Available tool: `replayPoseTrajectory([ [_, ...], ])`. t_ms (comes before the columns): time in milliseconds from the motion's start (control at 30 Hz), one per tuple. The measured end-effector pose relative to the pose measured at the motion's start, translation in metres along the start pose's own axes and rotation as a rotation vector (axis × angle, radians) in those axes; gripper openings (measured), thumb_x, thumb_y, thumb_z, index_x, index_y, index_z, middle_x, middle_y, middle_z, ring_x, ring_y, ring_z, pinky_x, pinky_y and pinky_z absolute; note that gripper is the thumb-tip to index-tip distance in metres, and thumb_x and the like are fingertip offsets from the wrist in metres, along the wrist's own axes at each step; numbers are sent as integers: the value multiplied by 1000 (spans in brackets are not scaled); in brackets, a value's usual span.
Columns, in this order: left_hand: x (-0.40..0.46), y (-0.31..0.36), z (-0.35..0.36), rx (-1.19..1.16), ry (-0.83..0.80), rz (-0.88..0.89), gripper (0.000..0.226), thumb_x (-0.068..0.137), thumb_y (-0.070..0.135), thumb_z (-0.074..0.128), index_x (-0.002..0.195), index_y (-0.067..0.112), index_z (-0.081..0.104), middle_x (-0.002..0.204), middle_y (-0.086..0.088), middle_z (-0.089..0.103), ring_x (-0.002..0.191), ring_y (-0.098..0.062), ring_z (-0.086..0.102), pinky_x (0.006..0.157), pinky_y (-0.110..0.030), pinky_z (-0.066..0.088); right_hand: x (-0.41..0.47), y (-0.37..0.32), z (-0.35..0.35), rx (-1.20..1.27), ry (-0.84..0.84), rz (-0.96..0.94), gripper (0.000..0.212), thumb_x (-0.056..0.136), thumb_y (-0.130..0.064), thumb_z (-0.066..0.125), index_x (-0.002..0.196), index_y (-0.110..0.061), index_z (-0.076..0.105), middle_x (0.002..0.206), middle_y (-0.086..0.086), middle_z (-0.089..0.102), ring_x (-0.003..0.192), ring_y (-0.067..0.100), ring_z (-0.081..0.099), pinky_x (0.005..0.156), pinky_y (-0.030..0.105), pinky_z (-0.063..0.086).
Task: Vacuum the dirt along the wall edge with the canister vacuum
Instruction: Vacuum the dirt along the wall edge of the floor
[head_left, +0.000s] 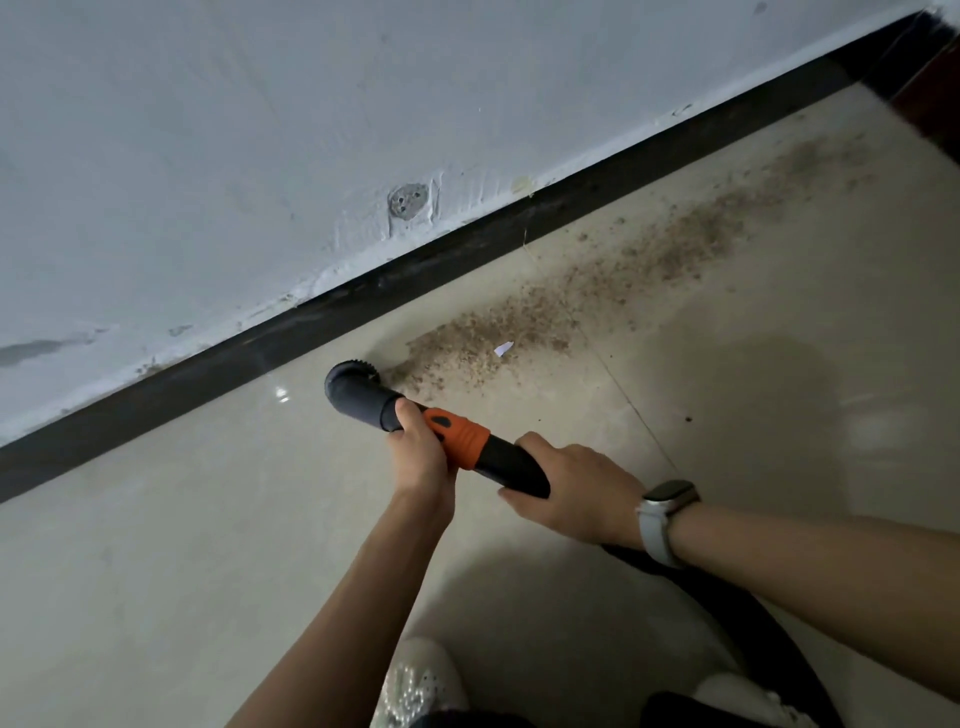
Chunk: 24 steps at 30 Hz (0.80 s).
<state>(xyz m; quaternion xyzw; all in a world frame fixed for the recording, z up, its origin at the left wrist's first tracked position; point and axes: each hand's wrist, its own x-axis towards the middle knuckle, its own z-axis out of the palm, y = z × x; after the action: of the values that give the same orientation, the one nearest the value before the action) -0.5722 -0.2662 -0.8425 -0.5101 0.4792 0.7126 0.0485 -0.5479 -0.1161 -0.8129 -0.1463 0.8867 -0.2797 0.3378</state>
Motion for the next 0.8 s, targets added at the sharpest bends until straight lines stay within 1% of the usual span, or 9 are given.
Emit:
replayPoseTrajectory([
  [33,-1,-1,1,-10,-6,-8,28,100,33,36,104,7,44,80,-5,47,76,-18,53,64,-32,47,-1,1,1,3,5,3,29,90,-44,53,101,-21,40,68,-7,49,59,16,52,53,29,41],
  [100,-5,-3,4,-28,-22,-42,28,100,33,37,96,7,46,79,-6,48,72,-17,53,61,-32,47,-7,5,4,5,20,17,27,90,-45,53,98,-25,37,67,-7,48,54,10,49,48,23,36],
  [200,-10,-9,9,-24,-51,-79,28,100,32,37,85,10,46,77,-7,47,69,-19,51,63,-34,47,-16,13,8,28,36,48,27,89,-47,52,99,-26,38,67,-7,49,54,9,50,48,21,35],
  [267,-13,-10,15,-18,-78,-90,29,100,33,37,85,10,46,78,-8,47,70,-20,52,64,-35,47,-20,16,6,38,54,72,29,89,-48,52,102,-25,40,67,-6,51,56,11,52,49,22,39],
  [367,-12,-4,28,9,-109,-81,28,101,33,37,92,8,47,79,-8,49,72,-20,53,65,-35,48,-16,15,-3,76,75,108,29,88,-47,53,100,-23,42,68,-4,54,58,17,56,54,29,44],
  [467,-5,8,40,43,-121,-32,31,101,30,37,79,9,45,72,-6,46,66,-18,50,60,-32,46,-6,12,-13,110,93,125,29,89,-46,53,96,-21,41,69,-2,55,62,21,58,58,35,47],
  [567,-1,16,46,79,-142,-29,32,100,29,37,74,10,44,68,-5,43,60,-16,46,54,-30,42,2,11,-19,118,100,134,29,89,-47,53,95,-21,41,68,-2,54,62,22,58,59,36,47],
  [633,-3,16,47,72,-149,-47,33,100,28,38,73,10,44,67,-5,43,59,-16,46,54,-30,42,0,13,-21,117,102,135,29,88,-47,53,94,-22,41,69,-2,54,61,20,57,57,33,45],
  [800,-26,-10,32,-25,-196,-154,27,101,31,37,83,11,45,84,-10,51,76,-20,54,65,-37,48,-29,32,-7,131,22,140,25,87,-48,54,95,-27,41,70,-3,55,57,12,55,52,23,42],
])
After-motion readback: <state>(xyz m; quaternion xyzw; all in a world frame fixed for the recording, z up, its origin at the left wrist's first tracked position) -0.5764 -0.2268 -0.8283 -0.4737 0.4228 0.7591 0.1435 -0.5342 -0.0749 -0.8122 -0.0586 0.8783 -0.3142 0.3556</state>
